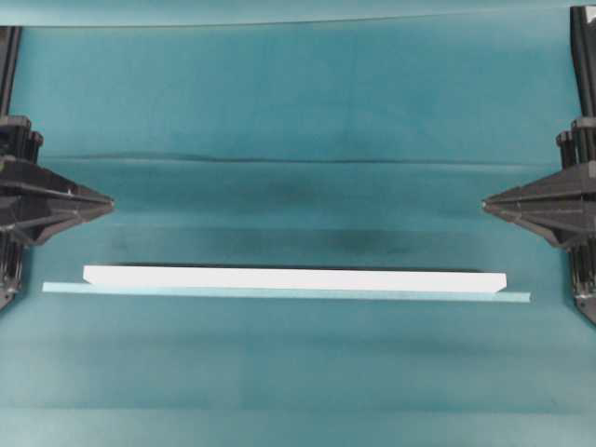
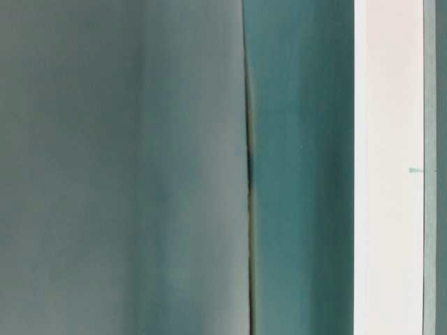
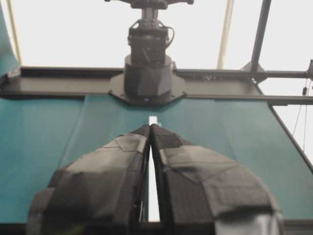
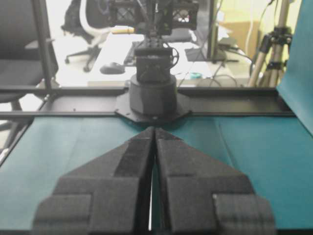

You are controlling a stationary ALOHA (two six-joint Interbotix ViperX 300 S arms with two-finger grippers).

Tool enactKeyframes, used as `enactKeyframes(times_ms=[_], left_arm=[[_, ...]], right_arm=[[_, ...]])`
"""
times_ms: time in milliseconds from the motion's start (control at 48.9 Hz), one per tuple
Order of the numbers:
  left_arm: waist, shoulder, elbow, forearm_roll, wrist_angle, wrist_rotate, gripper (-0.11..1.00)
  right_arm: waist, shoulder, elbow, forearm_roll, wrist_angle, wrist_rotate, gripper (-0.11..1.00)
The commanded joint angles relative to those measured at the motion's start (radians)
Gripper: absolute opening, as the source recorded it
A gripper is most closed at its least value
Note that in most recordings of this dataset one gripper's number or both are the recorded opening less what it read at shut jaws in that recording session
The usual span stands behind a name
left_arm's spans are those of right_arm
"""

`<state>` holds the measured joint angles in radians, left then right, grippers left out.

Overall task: Lift a wooden board with both hands.
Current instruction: 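Move both grippers down over the two ends of the white board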

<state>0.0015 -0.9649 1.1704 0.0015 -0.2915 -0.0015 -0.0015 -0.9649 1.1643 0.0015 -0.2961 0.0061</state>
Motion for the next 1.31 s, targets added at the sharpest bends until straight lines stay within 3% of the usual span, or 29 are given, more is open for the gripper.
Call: enactKeyframes(times_ms=[0,102,184,450,674,1042,1165,1288], left_arm=[[-0.006,0.049,-0.048,0.012,0.031,-0.031,0.14],[-0.006,0.081,-0.087,0.014,0.106,-0.048,0.03],[-0.006,0.098,-0.120,0.014,0.170,-0.052,-0.02],[-0.015,0.183,-0.225,0.014,0.422,-0.058,-0.02],[-0.018,0.305,-0.308,0.014,0.572,-0.074,-0.02],[-0.028,0.448,-0.380,0.015,0.755,-0.081,-0.02],[-0.028,0.472,-0.399,0.014,0.792,-0.086,0.10],[-0.028,0.492,-0.413,0.014,0.830,-0.098,0.40]], right_arm=[[-0.002,0.020,-0.005,0.011,0.006,0.012,0.10],[-0.003,0.051,-0.029,0.078,0.107,0.037,0.01],[-0.003,0.081,-0.057,0.100,0.219,0.067,0.00],[-0.005,0.230,-0.199,0.100,0.552,0.169,0.00],[-0.002,0.390,-0.316,0.100,0.753,0.167,0.00],[-0.002,0.588,-0.456,0.067,0.957,0.150,0.00],[-0.002,0.650,-0.520,0.066,1.060,0.118,0.06],[-0.002,0.695,-0.560,0.064,1.115,0.098,0.35]])
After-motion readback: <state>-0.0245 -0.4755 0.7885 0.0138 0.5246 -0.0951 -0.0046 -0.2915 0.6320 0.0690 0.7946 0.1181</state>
